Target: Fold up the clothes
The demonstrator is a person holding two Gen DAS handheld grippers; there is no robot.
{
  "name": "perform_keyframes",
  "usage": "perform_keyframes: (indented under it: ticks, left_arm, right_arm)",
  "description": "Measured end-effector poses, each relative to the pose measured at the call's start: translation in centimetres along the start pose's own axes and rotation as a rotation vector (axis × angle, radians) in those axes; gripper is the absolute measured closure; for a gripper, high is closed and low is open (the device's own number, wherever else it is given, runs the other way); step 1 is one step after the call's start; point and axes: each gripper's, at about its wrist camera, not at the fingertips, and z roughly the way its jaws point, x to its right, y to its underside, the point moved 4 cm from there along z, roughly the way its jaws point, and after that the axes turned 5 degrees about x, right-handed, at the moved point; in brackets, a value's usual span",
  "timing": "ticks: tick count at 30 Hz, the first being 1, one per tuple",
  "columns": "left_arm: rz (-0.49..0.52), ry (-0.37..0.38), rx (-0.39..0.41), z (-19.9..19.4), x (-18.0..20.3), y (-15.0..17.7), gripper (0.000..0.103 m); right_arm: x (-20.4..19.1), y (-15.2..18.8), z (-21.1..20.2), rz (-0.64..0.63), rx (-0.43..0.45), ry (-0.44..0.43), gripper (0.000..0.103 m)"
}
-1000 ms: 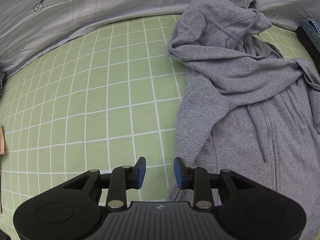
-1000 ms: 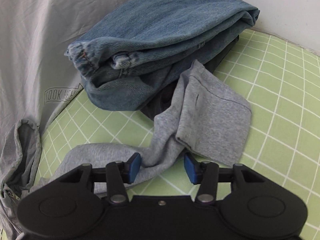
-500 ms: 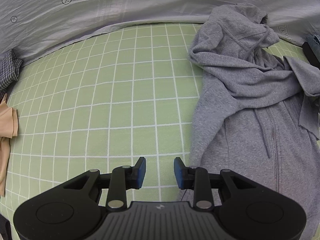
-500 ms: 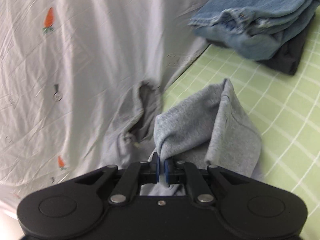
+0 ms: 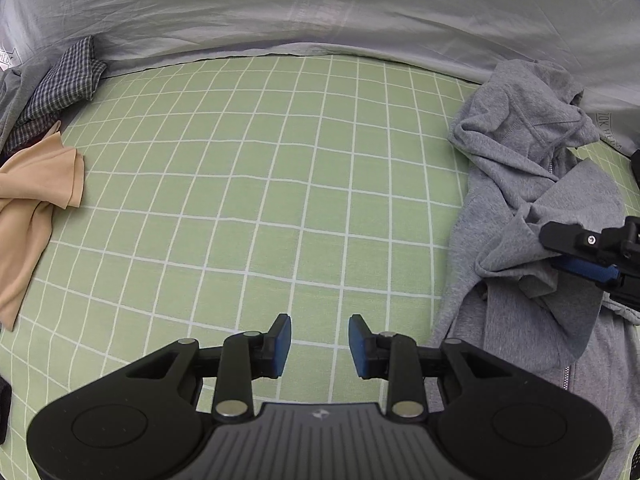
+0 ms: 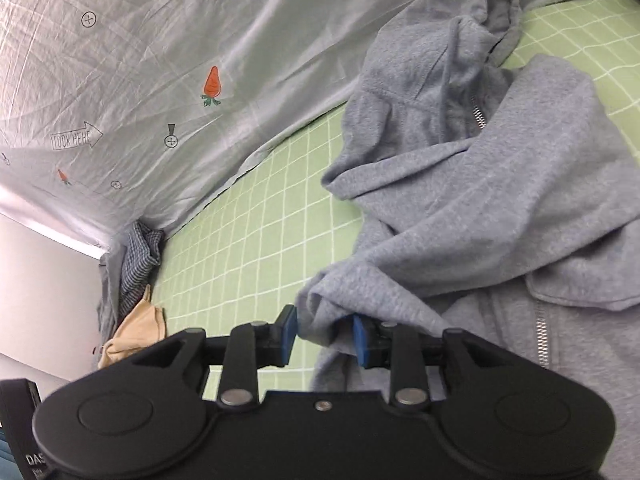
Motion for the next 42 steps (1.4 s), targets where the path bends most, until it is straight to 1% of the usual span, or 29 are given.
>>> perform_keyframes:
  ticks: [1, 2, 6, 8, 9, 11, 13, 14, 15, 16, 17, 18, 19, 20, 21, 23, 26, 27, 30, 32, 34, 35, 36, 38, 39, 40, 42]
  left_arm:
    - [0.004, 0.005, -0.005, 0.2, 0.2, 0.0, 0.069]
    - [0.009, 0.010, -0.010, 0.5, 0.4, -0.1, 0.069]
    - [0.036, 0.032, -0.026, 1.3, 1.6, 0.0, 0.069]
    - [0.052, 0.042, -0.029, 1.5, 2.2, 0.0, 0.069]
    - [0.057, 0.046, -0.031, 1.5, 2.5, 0.1, 0.069]
    - [0.067, 0.052, -0.039, 1.5, 3.0, 0.4, 0.069]
    - [0.078, 0.059, -0.045, 1.4, 3.4, 0.7, 0.069]
    - [0.082, 0.063, -0.049, 1.4, 3.6, 0.9, 0.069]
    - [0.086, 0.067, -0.053, 1.4, 3.8, 1.0, 0.069]
    - [0.091, 0.070, -0.055, 1.4, 4.0, 1.1, 0.069]
    - [0.095, 0.070, -0.054, 1.3, 4.1, 1.1, 0.069]
    - [0.100, 0.071, -0.053, 1.3, 4.2, 1.1, 0.069]
    - [0.105, 0.071, -0.052, 1.2, 4.4, 1.1, 0.069]
    - [0.106, 0.072, -0.051, 1.1, 4.4, 1.1, 0.069]
    - [0.107, 0.073, -0.050, 1.1, 4.4, 1.1, 0.069]
    - [0.109, 0.076, -0.047, 1.0, 4.5, 1.1, 0.069]
    - [0.115, 0.081, -0.047, 0.9, 4.8, 1.0, 0.069]
    - [0.118, 0.084, -0.048, 0.9, 4.8, 1.0, 0.069]
    - [0.130, 0.108, -0.054, 0.8, 5.6, 1.1, 0.069]
    - [0.143, 0.120, -0.059, 0.9, 6.1, 1.2, 0.069]
    - [0.161, 0.124, -0.060, 1.0, 6.6, 1.4, 0.069]
    - [0.167, 0.126, -0.061, 1.0, 6.7, 1.5, 0.069]
    - [0.174, 0.127, -0.061, 1.0, 6.9, 1.5, 0.069]
    - [0.177, 0.127, -0.066, 1.2, 7.1, 1.6, 0.069]
    - [0.179, 0.123, -0.069, 1.3, 7.1, 1.6, 0.069]
    - [0.180, 0.120, -0.072, 1.4, 7.1, 1.6, 0.069]
    - [0.182, 0.112, -0.078, 1.6, 7.0, 1.6, 0.069]
  right_arm:
    - [0.7, 0.0, -0.7, -0.024, 0.021, 0.041, 0.060]
    - [1.2, 0.0, -1.1, -0.066, 0.039, 0.088, 0.059]
    - [2.0, 0.0, -1.8, -0.279, 0.091, 0.291, 0.059]
    - [1.4, 0.0, -1.8, -0.382, 0.112, 0.357, 0.058]
    - [0.9, -0.1, -1.7, -0.425, 0.121, 0.372, 0.057]
    - [0.1, -0.2, -1.5, -0.481, 0.124, 0.367, 0.056]
    - [-0.9, -0.1, -1.4, -0.494, 0.114, 0.278, 0.052]
    - [-1.2, 0.1, -1.2, -0.489, 0.094, 0.242, 0.052]
    - [-1.3, 0.4, -0.8, -0.495, 0.066, 0.233, 0.050]
    - [-1.3, 0.8, -0.1, -0.524, 0.045, 0.248, 0.051]
    - [-1.3, 1.1, 0.4, -0.548, 0.026, 0.260, 0.055]
    - [-1.1, 1.0, 0.3, -0.543, 0.027, 0.255, 0.076]
    - [-0.9, 1.0, 0.2, -0.538, 0.027, 0.249, 0.088]
    - [-0.6, 0.8, -0.1, -0.525, 0.031, 0.240, 0.088]
    - [-0.1, 0.1, -1.4, -0.457, 0.067, 0.216, 0.089]
    - [1.1, -1.5, -3.9, -0.338, 0.147, 0.203, 0.089]
    - [3.7, -3.8, -8.1, -0.191, 0.324, 0.205, 0.089]
    - [5.0, -4.6, -9.3, -0.136, 0.382, 0.233, 0.089]
    - [10.1, -6.2, -12.6, 0.071, 0.513, 0.346, 0.088]
    - [13.2, -6.7, -13.5, 0.110, 0.510, 0.500, 0.087]
    - [15.2, -6.5, -13.9, 0.091, 0.465, 0.677, 0.084]
    - [15.7, -6.2, -14.0, 0.067, 0.450, 0.734, 0.084]
    - [15.9, -5.9, -14.0, 0.045, 0.439, 0.749, 0.081]
    - [15.6, -5.2, -13.7, 0.012, 0.423, 0.710, 0.068]
    - [15.5, -4.7, -13.4, 0.024, 0.419, 0.659, 0.050]
    - [15.4, -4.2, -13.0, 0.037, 0.412, 0.608, 0.042]
    - [14.4, -3.5, -11.2, 0.060, 0.371, 0.493, 0.043]
